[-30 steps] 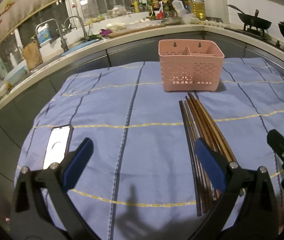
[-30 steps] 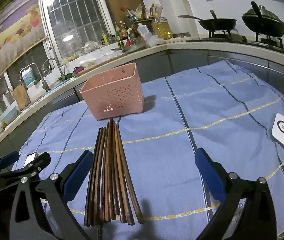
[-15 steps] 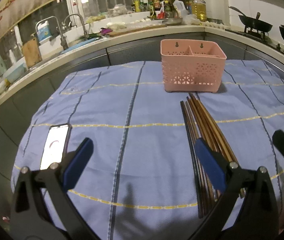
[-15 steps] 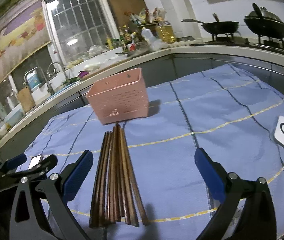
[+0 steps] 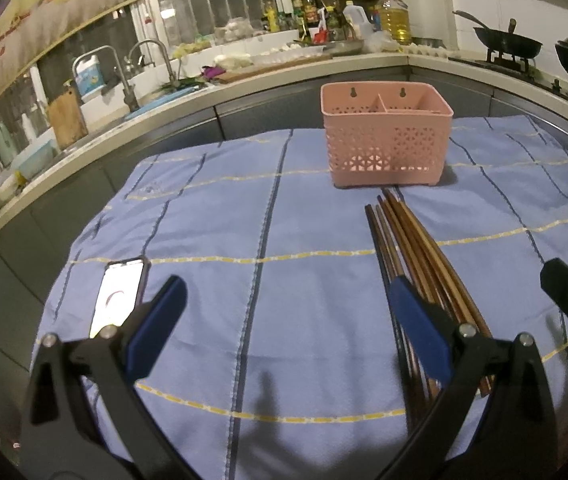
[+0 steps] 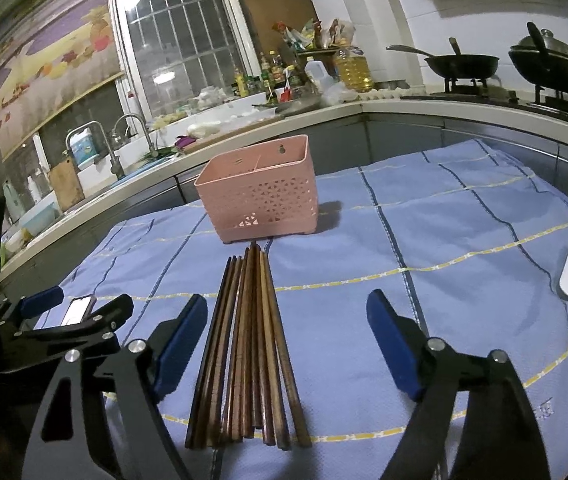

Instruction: Organize utensils

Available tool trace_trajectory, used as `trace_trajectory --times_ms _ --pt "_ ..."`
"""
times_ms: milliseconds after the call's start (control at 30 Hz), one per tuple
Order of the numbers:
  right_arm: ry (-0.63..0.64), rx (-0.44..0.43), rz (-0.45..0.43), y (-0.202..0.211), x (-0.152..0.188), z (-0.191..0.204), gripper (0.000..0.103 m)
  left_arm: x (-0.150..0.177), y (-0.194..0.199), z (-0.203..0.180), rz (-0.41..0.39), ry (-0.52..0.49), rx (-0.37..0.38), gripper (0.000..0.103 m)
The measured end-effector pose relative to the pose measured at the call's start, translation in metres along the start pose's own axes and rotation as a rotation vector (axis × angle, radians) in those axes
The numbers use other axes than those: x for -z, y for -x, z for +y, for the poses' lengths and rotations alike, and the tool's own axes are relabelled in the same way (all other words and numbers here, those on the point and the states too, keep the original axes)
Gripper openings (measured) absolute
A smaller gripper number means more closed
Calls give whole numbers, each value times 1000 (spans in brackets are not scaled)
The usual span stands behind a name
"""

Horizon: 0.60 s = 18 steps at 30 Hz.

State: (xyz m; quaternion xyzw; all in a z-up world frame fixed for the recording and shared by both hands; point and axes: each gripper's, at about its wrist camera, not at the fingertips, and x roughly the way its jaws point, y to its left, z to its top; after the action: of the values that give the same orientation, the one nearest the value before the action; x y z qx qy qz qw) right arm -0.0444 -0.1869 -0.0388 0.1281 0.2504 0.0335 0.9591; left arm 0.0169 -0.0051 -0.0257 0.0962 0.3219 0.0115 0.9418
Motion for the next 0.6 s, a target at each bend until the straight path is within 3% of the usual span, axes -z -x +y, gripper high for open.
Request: trace_trajectory --times_ms 367,600 --pt "-37 -13 4 -1 2 -6 81 1 -2 0 5 -1 -6 97" --pt "-31 -16 4 -1 2 -7 81 1 -8 4 44 28 42 97"
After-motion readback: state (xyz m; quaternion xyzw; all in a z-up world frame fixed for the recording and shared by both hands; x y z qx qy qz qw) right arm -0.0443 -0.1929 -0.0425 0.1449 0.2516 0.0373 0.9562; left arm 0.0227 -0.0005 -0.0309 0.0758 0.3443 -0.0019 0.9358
